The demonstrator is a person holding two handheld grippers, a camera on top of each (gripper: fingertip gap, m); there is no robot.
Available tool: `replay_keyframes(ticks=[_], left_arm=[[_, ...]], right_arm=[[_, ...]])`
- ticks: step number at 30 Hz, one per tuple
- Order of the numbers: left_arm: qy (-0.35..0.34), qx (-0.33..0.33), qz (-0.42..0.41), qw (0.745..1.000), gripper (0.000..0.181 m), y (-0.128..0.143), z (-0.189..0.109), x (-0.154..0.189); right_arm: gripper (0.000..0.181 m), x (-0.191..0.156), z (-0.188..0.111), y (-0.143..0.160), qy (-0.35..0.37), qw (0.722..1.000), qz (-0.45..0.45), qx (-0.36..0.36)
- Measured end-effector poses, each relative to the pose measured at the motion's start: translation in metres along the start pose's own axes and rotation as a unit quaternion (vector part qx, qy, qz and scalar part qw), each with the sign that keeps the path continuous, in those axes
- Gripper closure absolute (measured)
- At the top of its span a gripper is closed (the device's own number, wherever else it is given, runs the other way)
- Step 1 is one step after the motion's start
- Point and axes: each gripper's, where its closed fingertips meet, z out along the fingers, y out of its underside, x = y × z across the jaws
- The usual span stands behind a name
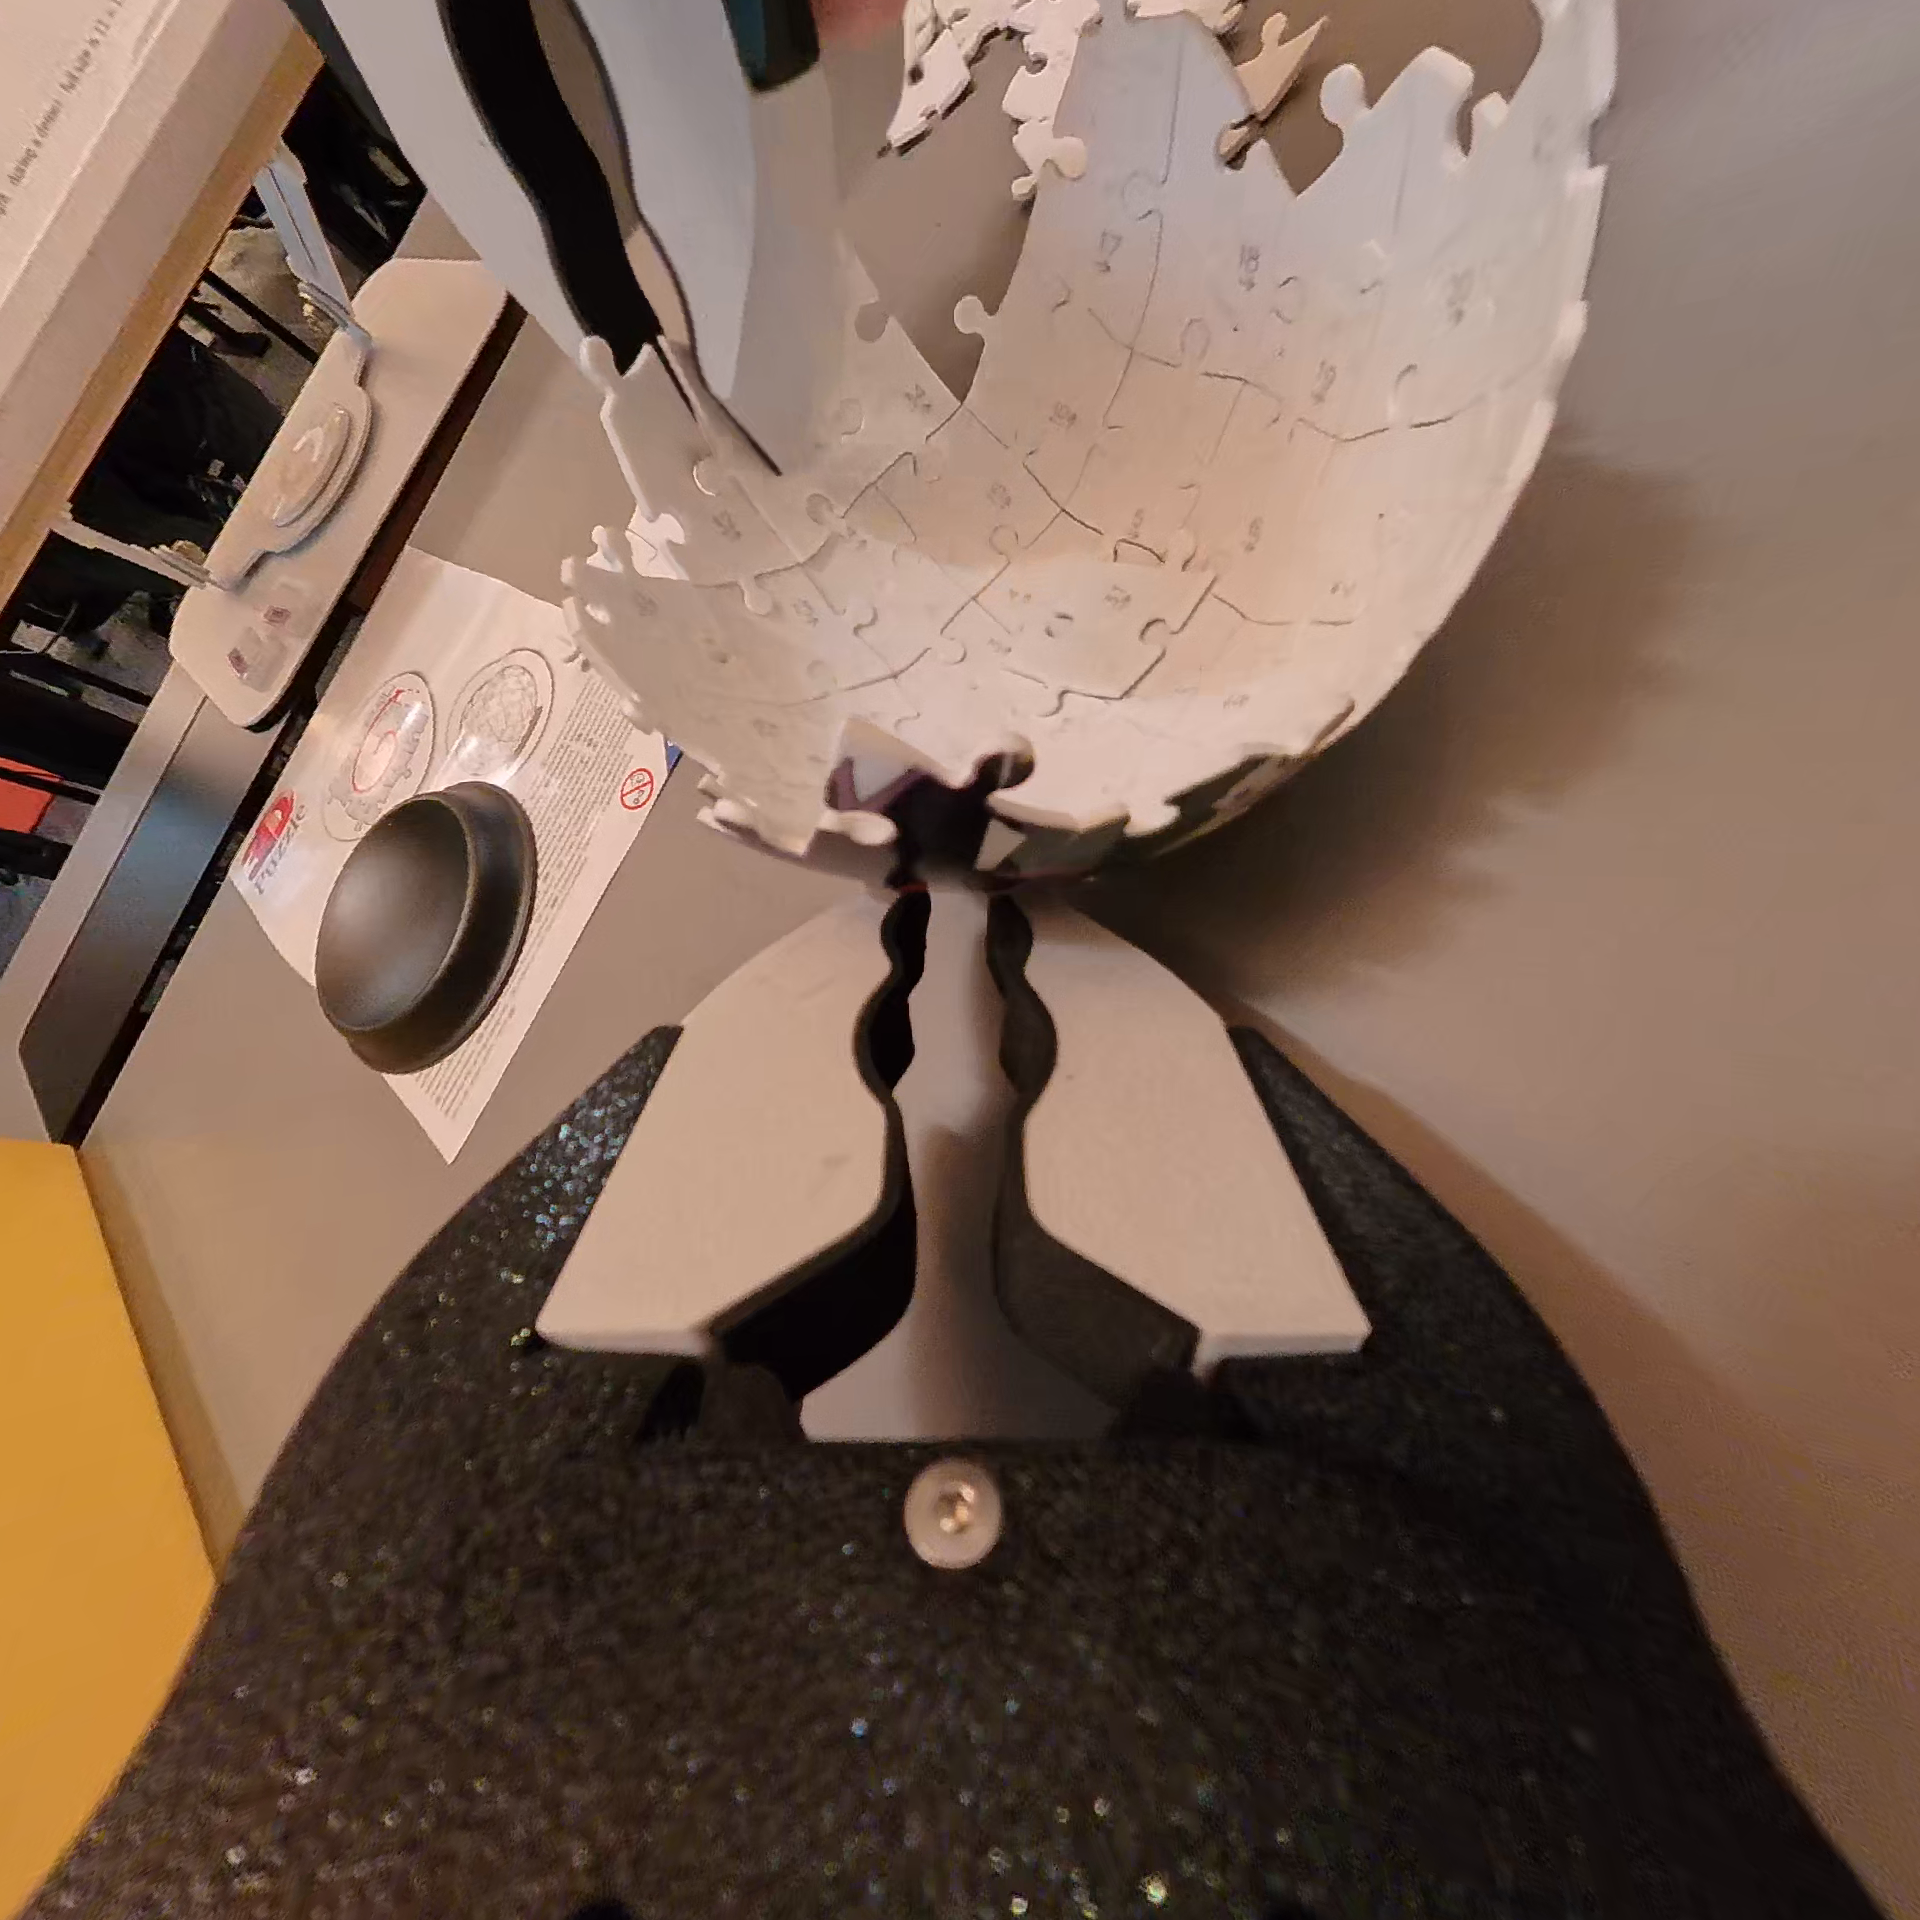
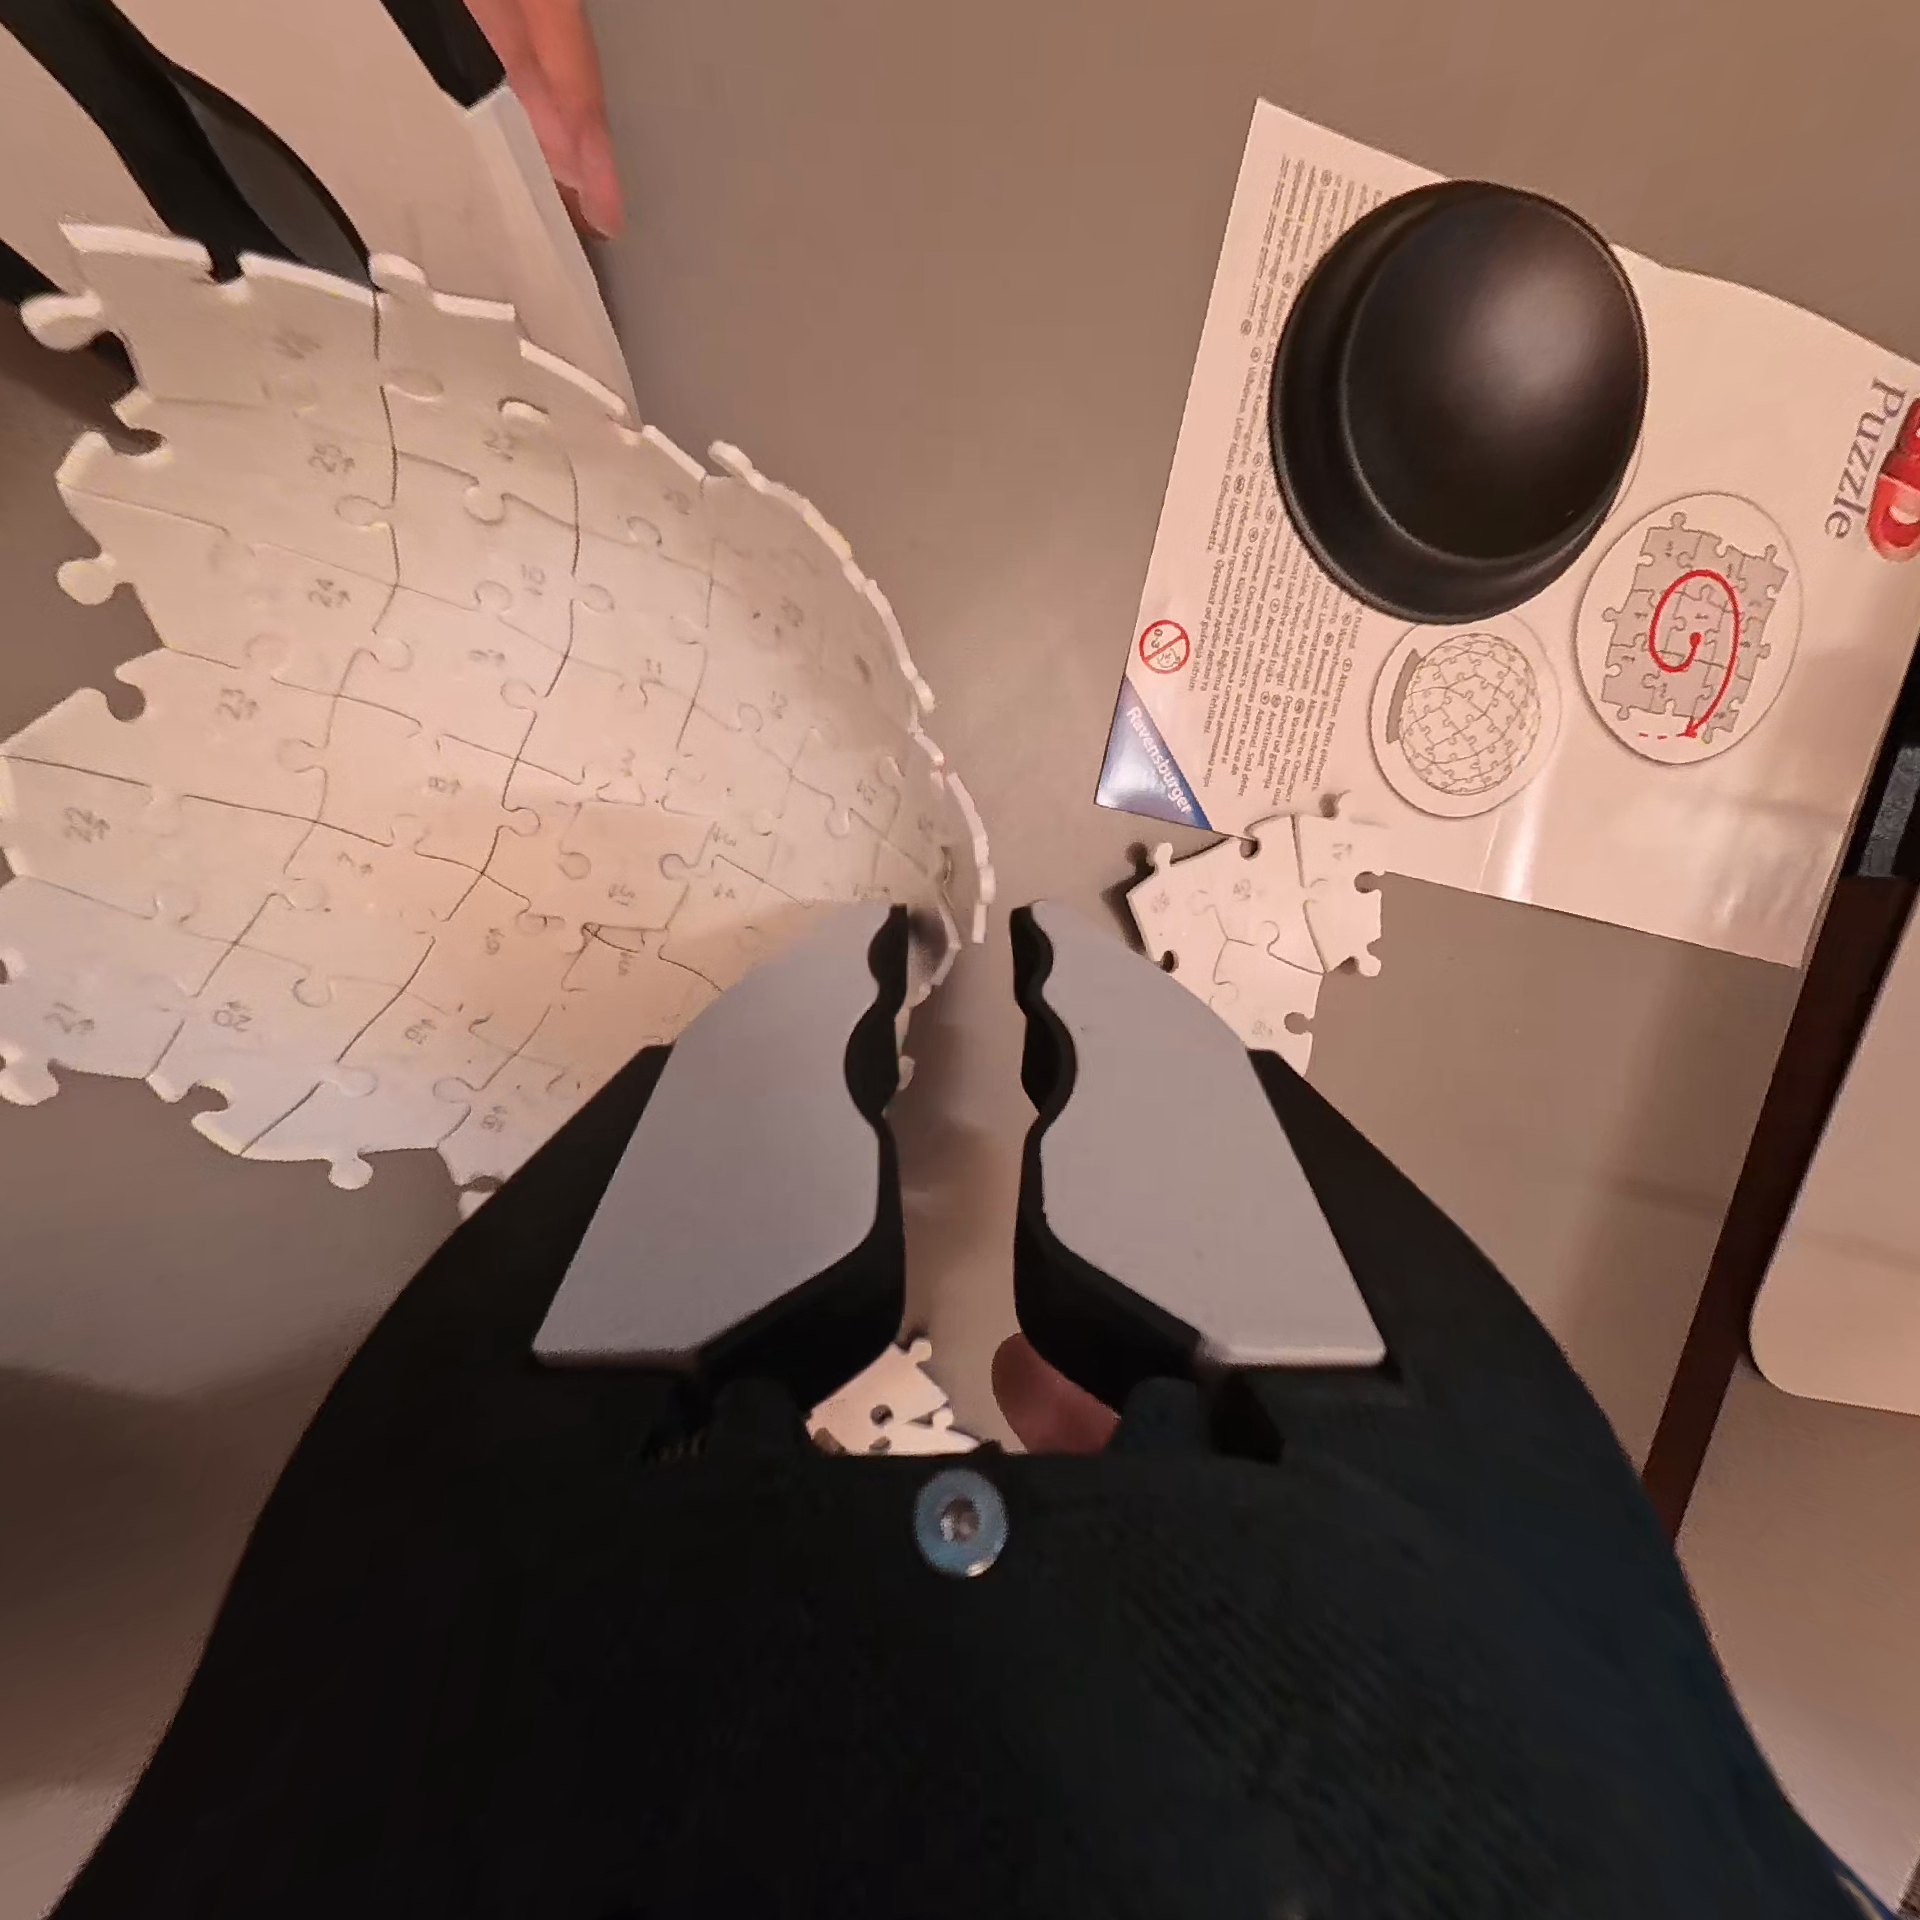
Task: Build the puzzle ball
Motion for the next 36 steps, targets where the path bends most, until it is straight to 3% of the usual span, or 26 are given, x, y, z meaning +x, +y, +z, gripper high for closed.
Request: replay_keyframes(ticks=[1, 18, 26, 30, 36], left_arm=[[0.000, 0.000, 0.000, 1.000, 0.170, 0.000, 0.000, 0.000], [0.001, 0.000, 0.002, 1.000, 0.171, 0.000, 0.000, 0.001], [0.001, 0.000, 0.002, 1.000, 0.171, 0.000, 0.000, 0.001], [0.001, 0.000, 0.003, 1.000, 0.171, 0.000, 0.000, 0.001], [0.000, 0.001, 0.004, 1.000, 0.171, 0.000, 0.000, 0.001]], right_arm=[[0.163, 0.000, 0.000, -0.001, 0.000, 1.000, -0.003, 0.002], [0.177, -0.002, -0.007, -0.018, 0.003, 0.999, -0.029, 0.039], [0.177, -0.002, -0.005, -0.021, 0.015, 0.998, -0.035, 0.046], [0.155, -0.004, -0.002, -0.019, 0.017, 0.998, -0.049, 0.035], [0.164, -0.003, 0.005, -0.022, 0.020, 0.997, -0.059, 0.035]])
